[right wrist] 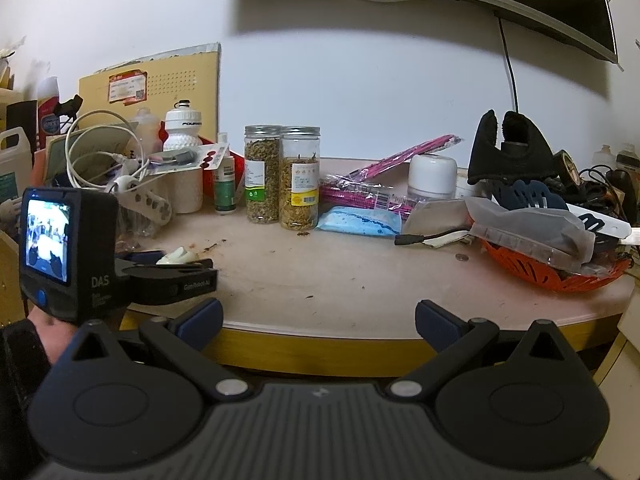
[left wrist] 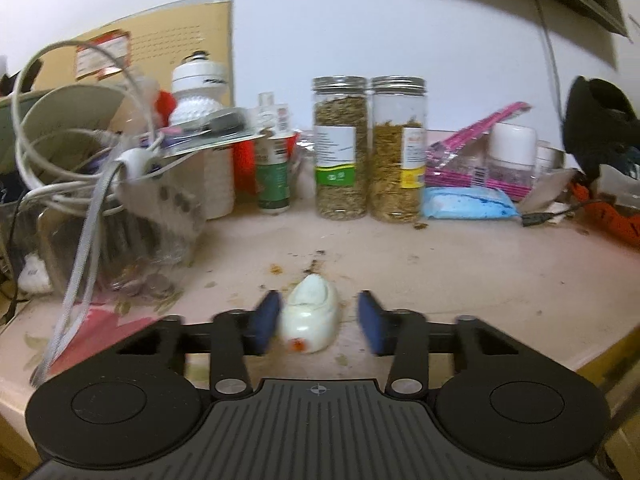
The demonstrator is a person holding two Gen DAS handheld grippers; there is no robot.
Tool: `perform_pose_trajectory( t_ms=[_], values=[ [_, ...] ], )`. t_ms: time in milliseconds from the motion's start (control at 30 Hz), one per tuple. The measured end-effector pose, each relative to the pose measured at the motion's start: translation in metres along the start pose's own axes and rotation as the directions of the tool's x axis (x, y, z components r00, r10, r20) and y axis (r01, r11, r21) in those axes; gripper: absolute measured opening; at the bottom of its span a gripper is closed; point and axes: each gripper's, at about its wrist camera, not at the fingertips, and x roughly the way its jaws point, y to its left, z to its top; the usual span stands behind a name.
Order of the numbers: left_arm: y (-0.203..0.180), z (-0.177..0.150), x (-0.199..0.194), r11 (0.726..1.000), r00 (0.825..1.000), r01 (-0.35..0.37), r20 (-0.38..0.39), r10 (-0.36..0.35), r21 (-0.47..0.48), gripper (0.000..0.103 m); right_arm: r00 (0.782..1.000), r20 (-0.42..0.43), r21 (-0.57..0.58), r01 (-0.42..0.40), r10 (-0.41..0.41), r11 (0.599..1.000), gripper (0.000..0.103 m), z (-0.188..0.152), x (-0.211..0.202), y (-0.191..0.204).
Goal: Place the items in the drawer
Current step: 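Move the left gripper onto the white egg-shaped toy and close it, then lift the white egg-shaped toy off the counter with the left gripper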
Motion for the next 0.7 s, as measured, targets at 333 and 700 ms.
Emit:
perform_pose_trajectory(
  t_ms=[333,700],
  values=[
    [-0.0039,-0.0004,-0.0006,1.0,1.0,0.025,0.002,-0.025,0.01,0.03,1.0,-0.006,-0.002,0.001,-0.001,1.0,0.103,0.0027,0.0026,0.0001],
    [0.0003,-0.0003,-0.0058,1.0,1.0,0.023,-0.001,-0.023,-0.01,0.03,1.0,-0.015,-0.007,0.009,-0.009,1.0,0.103,0.0001,0.0042,-0.0006]
  ],
)
